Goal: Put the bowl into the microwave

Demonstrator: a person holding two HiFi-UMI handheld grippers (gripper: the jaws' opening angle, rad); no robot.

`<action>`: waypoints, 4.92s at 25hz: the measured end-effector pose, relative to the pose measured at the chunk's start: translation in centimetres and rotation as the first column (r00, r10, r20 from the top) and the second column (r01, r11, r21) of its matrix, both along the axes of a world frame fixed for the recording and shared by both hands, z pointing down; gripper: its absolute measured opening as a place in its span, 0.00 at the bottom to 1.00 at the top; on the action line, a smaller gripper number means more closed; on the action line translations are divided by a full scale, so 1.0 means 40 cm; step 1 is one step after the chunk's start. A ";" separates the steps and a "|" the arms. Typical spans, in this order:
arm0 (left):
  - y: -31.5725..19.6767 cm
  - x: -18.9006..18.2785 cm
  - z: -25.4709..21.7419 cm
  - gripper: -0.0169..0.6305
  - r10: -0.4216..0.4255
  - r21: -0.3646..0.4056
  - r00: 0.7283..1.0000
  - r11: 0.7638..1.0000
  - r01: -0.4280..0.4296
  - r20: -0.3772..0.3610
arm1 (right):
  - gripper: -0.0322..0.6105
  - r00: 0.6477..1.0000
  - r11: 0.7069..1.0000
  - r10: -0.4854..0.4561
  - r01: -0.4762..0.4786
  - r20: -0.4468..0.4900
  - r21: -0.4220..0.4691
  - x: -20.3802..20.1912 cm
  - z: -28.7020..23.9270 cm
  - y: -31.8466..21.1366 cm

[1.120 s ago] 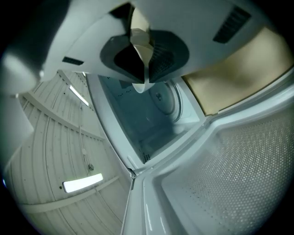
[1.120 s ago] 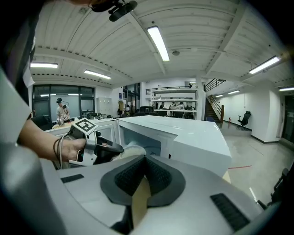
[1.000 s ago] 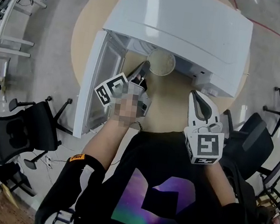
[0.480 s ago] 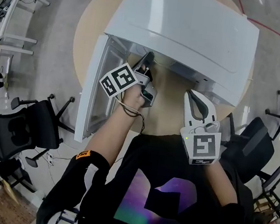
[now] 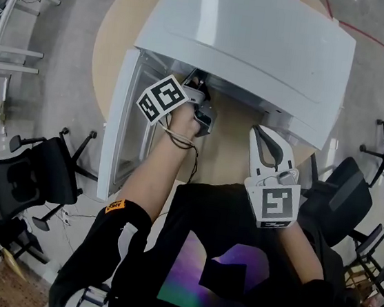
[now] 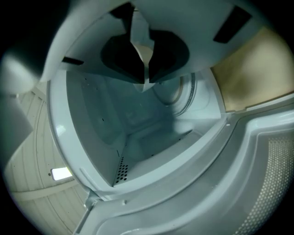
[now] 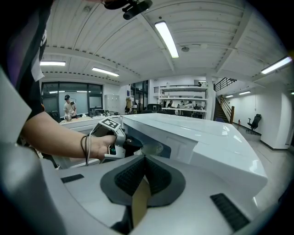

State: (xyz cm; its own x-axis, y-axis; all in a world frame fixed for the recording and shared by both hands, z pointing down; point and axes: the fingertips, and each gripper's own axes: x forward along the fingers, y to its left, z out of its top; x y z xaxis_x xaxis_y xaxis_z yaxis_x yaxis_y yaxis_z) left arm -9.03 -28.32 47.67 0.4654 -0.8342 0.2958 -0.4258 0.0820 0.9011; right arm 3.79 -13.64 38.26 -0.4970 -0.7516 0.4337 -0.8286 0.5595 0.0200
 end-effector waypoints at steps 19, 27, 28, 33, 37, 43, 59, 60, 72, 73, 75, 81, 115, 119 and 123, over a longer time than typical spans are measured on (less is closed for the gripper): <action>-0.052 0.016 0.038 0.15 -0.012 -0.018 1.000 1.000 0.012 0.002 | 0.07 1.000 1.000 0.000 0.000 -0.014 0.016 -0.002 0.000 -0.010; -0.049 0.020 0.058 0.15 -0.021 -0.038 1.000 0.999 0.021 -0.004 | 0.07 1.000 1.000 0.005 -0.004 -0.016 0.026 -0.002 -0.001 -0.006; -0.049 0.020 0.061 0.15 -0.021 -0.039 1.000 0.999 0.021 -0.003 | 0.07 1.000 0.999 0.003 -0.003 -0.016 0.033 -0.001 -0.003 -0.006; -0.050 0.016 0.068 0.15 -0.042 -0.048 0.999 0.998 0.041 -0.025 | 0.07 1.000 1.000 0.023 -0.023 -0.018 0.018 0.005 0.000 -0.001; -0.049 0.013 0.074 0.15 -0.058 -0.052 0.997 0.997 0.055 -0.054 | 0.07 1.000 0.999 0.020 -0.020 -0.016 0.039 0.003 -0.006 0.000; -0.050 0.016 0.070 0.15 -0.041 -0.043 0.998 0.998 0.039 -0.048 | 0.07 0.999 0.999 0.043 -0.043 -0.016 0.026 0.008 -0.013 0.011; 0.056 0.000 0.014 0.16 0.012 0.056 0.998 0.998 -0.016 0.065 | 0.07 0.999 0.990 0.052 -0.051 0.000 0.130 -0.009 -0.068 0.067; 0.078 0.000 0.007 0.16 0.018 0.066 0.997 0.998 -0.023 0.075 | 0.07 0.998 0.991 0.065 -0.065 0.004 0.115 -0.008 -0.068 0.076; 0.338 0.027 -0.120 0.15 0.166 0.247 0.949 0.940 -0.234 0.268 | 0.07 0.985 0.986 0.163 -0.165 0.059 0.020 -0.038 -0.027 0.191; 0.362 0.031 -0.135 0.15 0.174 0.268 0.936 0.928 -0.260 0.307 | 0.07 0.984 0.986 0.166 -0.167 0.059 0.018 -0.039 -0.024 0.200; 0.408 0.040 -0.164 0.10 0.179 0.305 0.900 0.899 -0.314 0.397 | 0.07 0.983 0.984 0.173 -0.174 0.062 0.019 -0.037 -0.023 0.215; 0.543 0.065 -0.245 0.10 0.130 0.377 0.778 0.818 -0.435 0.615 | 0.07 0.980 0.981 0.183 -0.187 0.078 0.054 -0.014 -0.045 0.244; 0.999 0.241 -0.316 0.10 -0.108 0.321 0.535 0.890 -0.323 0.838 | 0.07 0.982 0.992 -0.034 0.012 0.184 0.122 0.174 -0.099 0.582; 1.011 0.216 -0.318 0.10 -0.119 0.326 0.533 0.892 -0.313 0.837 | 0.07 0.983 0.992 -0.042 0.020 0.179 0.123 0.151 -0.097 0.588; 1.024 0.192 -0.326 0.10 -0.121 0.331 0.533 0.888 -0.319 0.838 | 0.07 0.984 0.993 -0.036 0.015 0.173 0.120 0.128 -0.101 0.604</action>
State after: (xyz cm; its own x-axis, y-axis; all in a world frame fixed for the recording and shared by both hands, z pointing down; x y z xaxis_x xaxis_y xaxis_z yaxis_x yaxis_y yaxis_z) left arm -1.34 12.65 34.62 0.2819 -0.9283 0.2427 -0.9594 -0.2750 0.0623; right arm 8.91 10.53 34.21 -0.5772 -0.7782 0.2475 -0.8104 0.5831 -0.0565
